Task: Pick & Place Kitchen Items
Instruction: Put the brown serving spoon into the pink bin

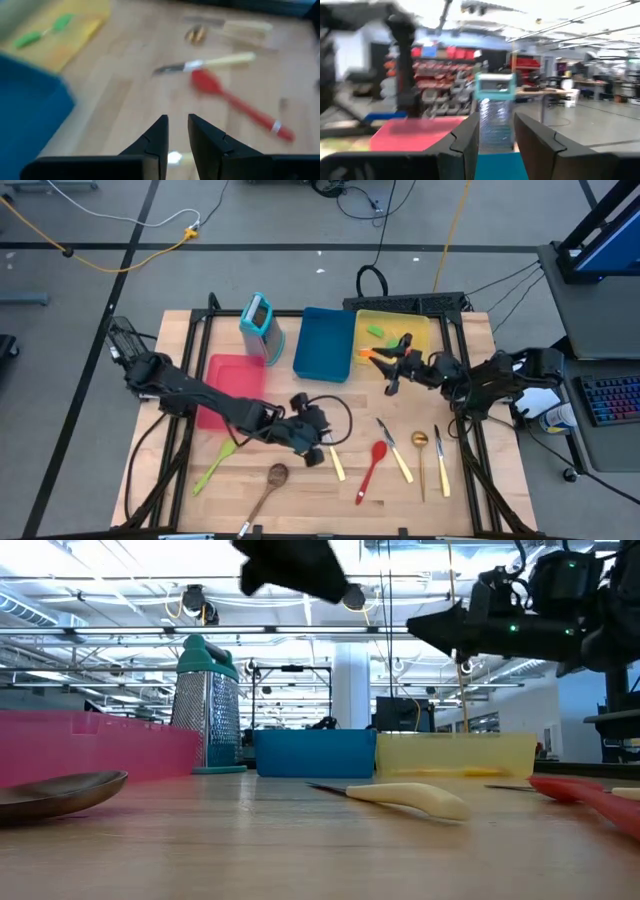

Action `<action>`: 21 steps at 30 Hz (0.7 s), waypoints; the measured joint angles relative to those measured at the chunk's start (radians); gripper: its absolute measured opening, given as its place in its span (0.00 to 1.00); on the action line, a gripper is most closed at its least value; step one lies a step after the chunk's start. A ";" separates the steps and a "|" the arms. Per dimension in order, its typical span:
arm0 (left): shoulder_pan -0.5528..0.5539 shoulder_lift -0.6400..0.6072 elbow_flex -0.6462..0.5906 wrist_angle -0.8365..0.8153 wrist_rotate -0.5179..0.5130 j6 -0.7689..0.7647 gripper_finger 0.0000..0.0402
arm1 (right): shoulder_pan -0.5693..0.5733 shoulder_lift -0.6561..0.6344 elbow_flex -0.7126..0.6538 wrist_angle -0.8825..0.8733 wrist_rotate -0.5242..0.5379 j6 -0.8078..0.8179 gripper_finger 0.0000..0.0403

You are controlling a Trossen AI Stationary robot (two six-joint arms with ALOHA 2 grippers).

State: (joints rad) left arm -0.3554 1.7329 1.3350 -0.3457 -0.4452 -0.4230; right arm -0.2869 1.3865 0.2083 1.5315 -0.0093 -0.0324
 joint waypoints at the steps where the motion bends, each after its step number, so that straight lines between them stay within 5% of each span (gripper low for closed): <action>1: -0.006 0.000 0.024 -0.047 0.003 -0.019 0.19 | 0.010 0.000 0.005 -0.015 -0.016 -0.015 0.30; 7: -0.030 -0.009 0.083 -0.267 0.075 -0.215 0.21 | 0.066 0.000 0.036 -0.071 -0.098 -0.050 0.39; 12: -0.055 -0.005 0.083 -0.419 0.079 -0.392 0.31 | 0.101 0.000 0.043 -0.085 -0.098 -0.103 0.45; 21: -0.170 0.019 0.082 -0.464 0.213 -0.756 0.48 | 0.099 0.000 0.043 -0.094 -0.097 -0.114 0.46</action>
State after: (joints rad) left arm -0.5251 1.7515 1.4170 -0.8102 -0.2326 -1.1793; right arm -0.1881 1.3861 0.2508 1.4372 -0.1062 -0.1468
